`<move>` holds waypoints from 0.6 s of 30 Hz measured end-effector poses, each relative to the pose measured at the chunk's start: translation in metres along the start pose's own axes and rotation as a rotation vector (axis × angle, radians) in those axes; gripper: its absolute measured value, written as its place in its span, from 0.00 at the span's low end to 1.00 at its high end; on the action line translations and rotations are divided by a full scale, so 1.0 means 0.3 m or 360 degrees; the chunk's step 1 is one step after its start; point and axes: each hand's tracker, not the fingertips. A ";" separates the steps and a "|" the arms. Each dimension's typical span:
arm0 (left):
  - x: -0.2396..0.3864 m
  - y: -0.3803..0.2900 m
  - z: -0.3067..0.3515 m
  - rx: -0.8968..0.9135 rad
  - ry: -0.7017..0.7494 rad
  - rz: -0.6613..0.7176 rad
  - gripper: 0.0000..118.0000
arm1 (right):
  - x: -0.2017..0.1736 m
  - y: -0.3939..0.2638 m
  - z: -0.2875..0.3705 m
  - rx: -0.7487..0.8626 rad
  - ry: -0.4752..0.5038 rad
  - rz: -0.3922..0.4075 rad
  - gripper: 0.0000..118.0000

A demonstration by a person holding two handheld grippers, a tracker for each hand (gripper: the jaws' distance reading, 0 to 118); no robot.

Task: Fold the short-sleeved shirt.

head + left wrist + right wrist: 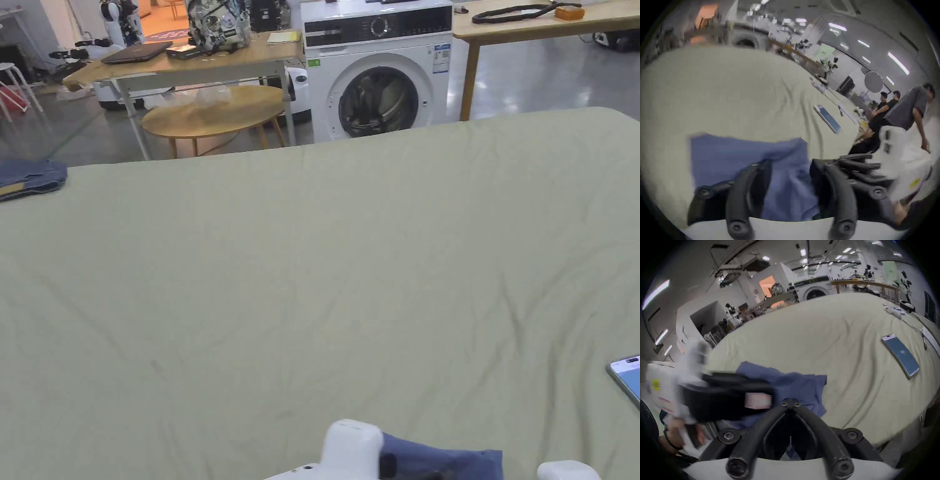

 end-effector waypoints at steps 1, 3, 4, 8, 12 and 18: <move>-0.031 -0.001 0.048 0.0023 0.0039 0.0037 0.55 | 0.002 0.000 -0.018 -0.0034 -0.0012 -0.0010 0.00; -0.108 -0.008 0.123 0.0060 0.0060 0.0180 0.56 | 0.022 -0.012 -0.053 -0.0070 0.0046 -0.0030 0.00; -0.163 -0.010 0.151 0.0084 0.0042 0.0275 0.56 | 0.026 -0.017 -0.072 -0.0089 0.0017 -0.0018 0.00; -0.310 -0.030 0.166 0.0029 -0.0014 0.0594 0.58 | 0.020 -0.011 -0.095 -0.0102 -0.0020 0.0041 0.00; -0.379 -0.074 0.085 -0.0070 -0.0113 0.0720 0.58 | 0.015 -0.008 -0.096 -0.0115 -0.0040 0.0095 0.00; -0.467 -0.138 -0.028 -0.0108 -0.0438 0.1040 0.42 | 0.048 0.002 -0.093 -0.0128 0.0015 0.0007 0.00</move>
